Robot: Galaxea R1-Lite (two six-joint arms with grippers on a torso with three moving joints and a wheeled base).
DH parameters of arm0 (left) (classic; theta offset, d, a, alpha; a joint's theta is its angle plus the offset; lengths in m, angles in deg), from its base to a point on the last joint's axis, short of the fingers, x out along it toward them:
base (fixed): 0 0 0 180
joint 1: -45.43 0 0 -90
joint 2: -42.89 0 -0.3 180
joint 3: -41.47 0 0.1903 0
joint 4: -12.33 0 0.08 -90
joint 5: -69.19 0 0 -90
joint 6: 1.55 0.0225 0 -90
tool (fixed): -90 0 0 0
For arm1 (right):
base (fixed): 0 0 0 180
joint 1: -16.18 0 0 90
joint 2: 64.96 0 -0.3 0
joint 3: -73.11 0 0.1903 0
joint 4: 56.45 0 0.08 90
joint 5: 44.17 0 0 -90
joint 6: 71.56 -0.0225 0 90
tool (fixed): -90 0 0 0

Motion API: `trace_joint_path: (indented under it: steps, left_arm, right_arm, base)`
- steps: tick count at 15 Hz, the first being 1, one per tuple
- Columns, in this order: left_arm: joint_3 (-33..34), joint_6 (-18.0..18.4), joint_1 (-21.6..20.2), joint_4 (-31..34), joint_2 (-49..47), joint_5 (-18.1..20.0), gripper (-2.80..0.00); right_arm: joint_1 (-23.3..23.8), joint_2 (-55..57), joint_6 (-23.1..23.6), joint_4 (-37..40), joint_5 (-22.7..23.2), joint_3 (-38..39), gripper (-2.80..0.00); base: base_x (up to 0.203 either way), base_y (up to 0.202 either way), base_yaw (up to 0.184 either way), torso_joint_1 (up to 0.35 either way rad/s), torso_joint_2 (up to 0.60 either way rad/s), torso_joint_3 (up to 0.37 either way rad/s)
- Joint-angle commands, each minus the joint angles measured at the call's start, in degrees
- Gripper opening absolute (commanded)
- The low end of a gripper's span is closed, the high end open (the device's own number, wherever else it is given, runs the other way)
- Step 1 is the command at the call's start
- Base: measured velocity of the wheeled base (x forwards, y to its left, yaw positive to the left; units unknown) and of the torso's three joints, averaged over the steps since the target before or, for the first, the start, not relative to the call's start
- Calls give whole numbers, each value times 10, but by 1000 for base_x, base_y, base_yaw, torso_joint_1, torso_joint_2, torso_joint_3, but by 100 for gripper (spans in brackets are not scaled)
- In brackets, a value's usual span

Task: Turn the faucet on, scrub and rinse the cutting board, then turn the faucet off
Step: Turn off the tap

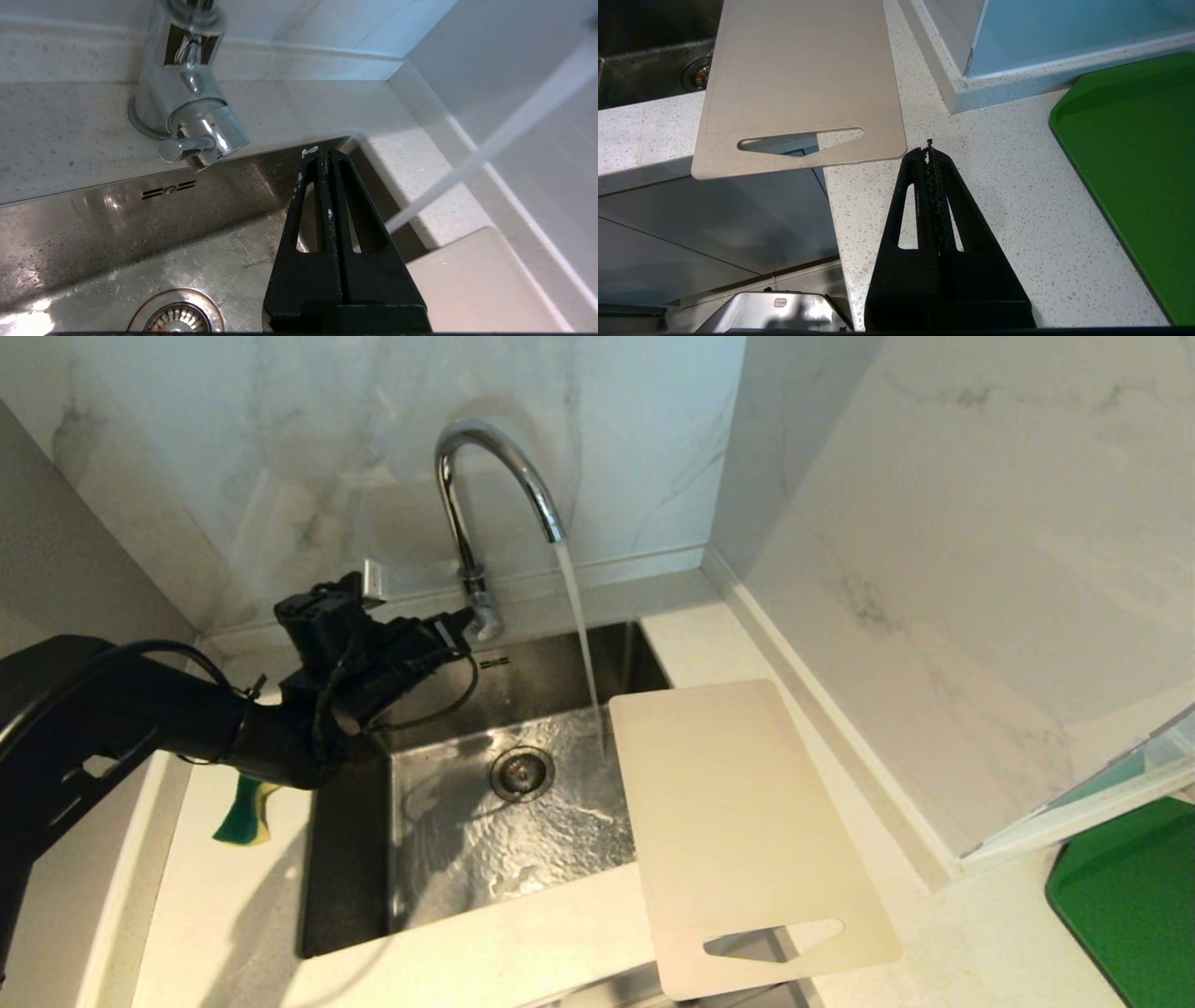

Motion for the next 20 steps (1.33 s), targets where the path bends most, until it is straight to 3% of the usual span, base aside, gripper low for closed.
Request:
trace_joint_path:
  steps: [1, 20]
  left_arm:
    - [-27, -1, 0, -1, -38, 1, -280]
    - [-190, -5, -44, 53, -132, -5, -280]
  right_arm:
    - [0, 0, 0, 0, 0, 0, -280]
    - [-1, 0, 1, 0, 1, 0, -280]
  base:
    - [0, 0, 0, 0, 0, 0]
    - [0, 0, 0, 0, 0, 0]
